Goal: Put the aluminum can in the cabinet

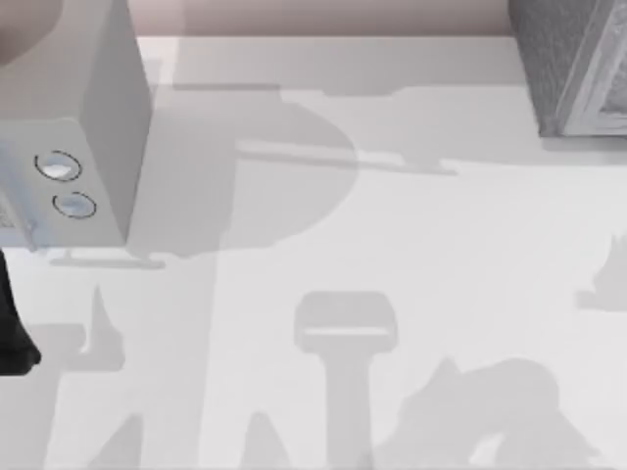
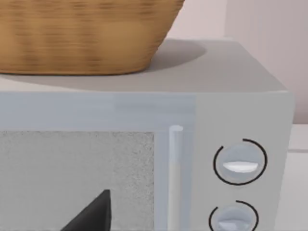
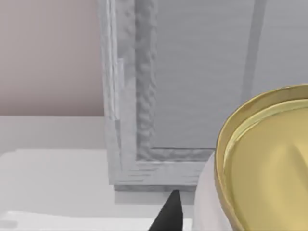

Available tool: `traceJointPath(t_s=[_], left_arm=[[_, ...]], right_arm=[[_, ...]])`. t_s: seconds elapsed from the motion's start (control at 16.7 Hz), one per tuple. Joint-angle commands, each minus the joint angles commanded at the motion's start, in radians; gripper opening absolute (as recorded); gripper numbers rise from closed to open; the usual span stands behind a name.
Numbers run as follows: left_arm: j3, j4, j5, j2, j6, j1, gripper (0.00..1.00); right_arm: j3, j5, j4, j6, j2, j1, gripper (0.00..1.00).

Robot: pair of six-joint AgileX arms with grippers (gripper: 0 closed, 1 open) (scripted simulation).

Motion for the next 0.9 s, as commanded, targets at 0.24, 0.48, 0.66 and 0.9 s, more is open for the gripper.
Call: traceJointPath(t_s=[0.24, 0.48, 0.66, 0.9], left_arm=[[0.000, 0.000, 0.000, 0.000, 0.000, 0.000, 1.00], [0.000, 0.000, 0.000, 0.000, 0.000, 0.000, 1.00], [0.000, 0.000, 0.000, 0.000, 0.000, 0.000, 1.00], [0.000, 0.000, 0.000, 0.000, 0.000, 0.000, 1.00]], right_arm=[[-0.124, 0.042, -0.117, 0.010, -0.305, 0.050, 0.00], [-0.215, 0.074, -0.202, 0.017, -0.523, 0.088, 0.00], [-0.243, 0.084, -0.228, 0.019, -0.587, 0.100, 0.00], [-0.241, 0.083, -0.227, 0.021, -0.584, 0.097, 0.00]])
